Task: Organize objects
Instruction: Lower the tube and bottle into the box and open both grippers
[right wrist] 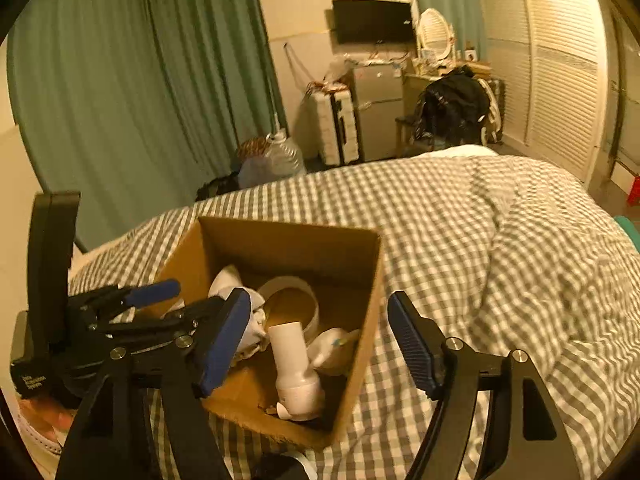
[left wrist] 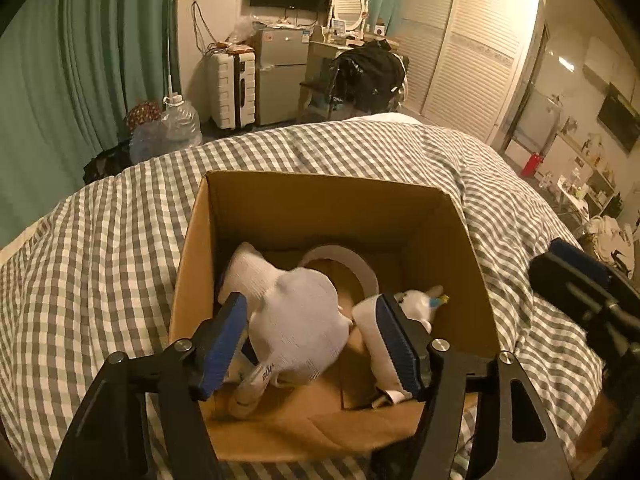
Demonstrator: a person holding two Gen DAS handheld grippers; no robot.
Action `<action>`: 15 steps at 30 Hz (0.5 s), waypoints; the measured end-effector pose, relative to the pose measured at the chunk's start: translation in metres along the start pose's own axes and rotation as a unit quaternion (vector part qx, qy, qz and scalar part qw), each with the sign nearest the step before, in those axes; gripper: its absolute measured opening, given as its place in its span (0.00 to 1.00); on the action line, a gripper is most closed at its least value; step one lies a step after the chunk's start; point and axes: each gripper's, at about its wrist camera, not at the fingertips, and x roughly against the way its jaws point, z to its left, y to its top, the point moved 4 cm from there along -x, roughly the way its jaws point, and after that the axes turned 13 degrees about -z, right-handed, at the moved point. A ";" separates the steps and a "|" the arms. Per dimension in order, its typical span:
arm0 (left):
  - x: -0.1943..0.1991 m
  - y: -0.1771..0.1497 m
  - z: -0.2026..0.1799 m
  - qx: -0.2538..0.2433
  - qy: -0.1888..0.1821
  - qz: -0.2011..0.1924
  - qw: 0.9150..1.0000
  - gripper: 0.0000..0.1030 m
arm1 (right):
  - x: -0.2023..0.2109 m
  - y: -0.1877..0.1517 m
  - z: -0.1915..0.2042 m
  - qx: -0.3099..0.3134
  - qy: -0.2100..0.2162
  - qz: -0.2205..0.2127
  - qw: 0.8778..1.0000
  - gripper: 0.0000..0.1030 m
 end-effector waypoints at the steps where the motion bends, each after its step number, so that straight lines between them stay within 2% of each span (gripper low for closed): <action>1: 0.004 -0.001 0.000 0.001 0.003 0.000 1.000 0.74 | 0.006 0.002 -0.001 -0.002 -0.003 -0.004 1.000 0.71; 5: 0.024 -0.008 -0.001 0.007 0.015 -0.008 1.000 0.77 | 0.031 0.001 -0.004 0.002 -0.012 -0.016 1.000 0.73; 7: 0.036 -0.011 -0.001 0.012 0.023 -0.017 1.000 0.81 | 0.042 -0.005 -0.002 0.009 -0.016 -0.016 1.000 0.73; 10: 0.051 -0.013 0.000 0.012 0.030 -0.033 0.999 0.86 | 0.055 -0.016 0.000 0.027 -0.032 -0.016 0.999 0.78; 15: 0.074 -0.026 0.004 0.002 0.063 -0.056 0.996 0.88 | 0.073 -0.035 0.001 0.044 -0.042 -0.014 0.998 0.78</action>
